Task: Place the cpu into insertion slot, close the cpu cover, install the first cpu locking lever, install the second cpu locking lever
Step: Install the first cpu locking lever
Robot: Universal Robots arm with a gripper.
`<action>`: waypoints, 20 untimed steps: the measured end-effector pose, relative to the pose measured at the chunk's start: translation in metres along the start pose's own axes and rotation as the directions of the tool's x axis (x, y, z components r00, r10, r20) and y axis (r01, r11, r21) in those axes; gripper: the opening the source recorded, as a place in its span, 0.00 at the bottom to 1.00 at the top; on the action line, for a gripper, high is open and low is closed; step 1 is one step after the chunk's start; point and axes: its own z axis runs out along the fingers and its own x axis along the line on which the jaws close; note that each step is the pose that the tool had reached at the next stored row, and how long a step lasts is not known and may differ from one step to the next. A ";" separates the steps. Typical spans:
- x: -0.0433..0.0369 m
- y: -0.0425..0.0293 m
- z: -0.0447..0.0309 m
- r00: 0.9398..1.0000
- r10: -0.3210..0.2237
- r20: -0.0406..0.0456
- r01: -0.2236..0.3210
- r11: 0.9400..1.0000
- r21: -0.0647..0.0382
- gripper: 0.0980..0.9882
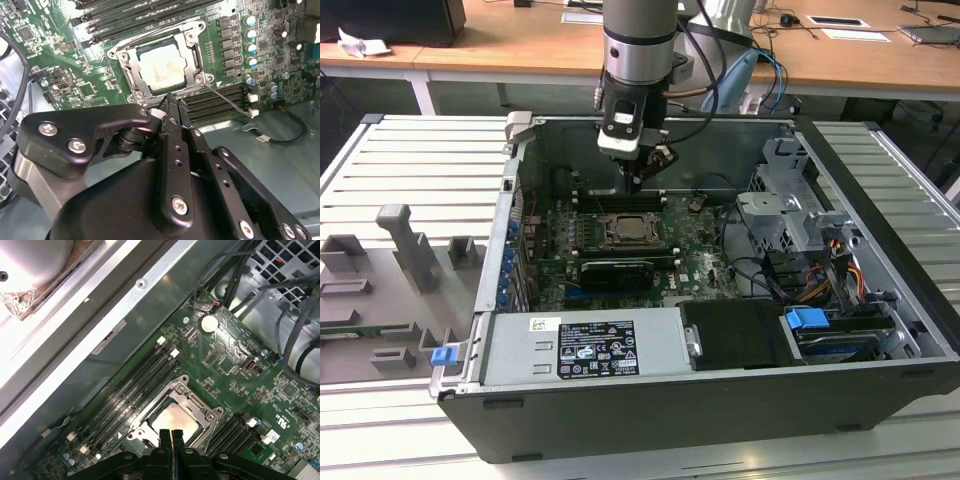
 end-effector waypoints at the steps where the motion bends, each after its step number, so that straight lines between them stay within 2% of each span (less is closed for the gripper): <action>1: 0.0001 -0.0001 0.0000 1.000 -0.018 -0.001 0.018 1.000 0.000 0.06; 8: 0.0003 -0.0003 0.0000 0.995 -0.104 -0.006 0.104 0.995 0.001 0.06; 11: 0.0004 -0.0004 0.0000 0.989 -0.147 -0.008 0.147 0.989 0.002 0.06; 20: 0.0005 -0.0006 0.0000 0.977 -0.212 -0.012 0.213 0.977 0.002 0.06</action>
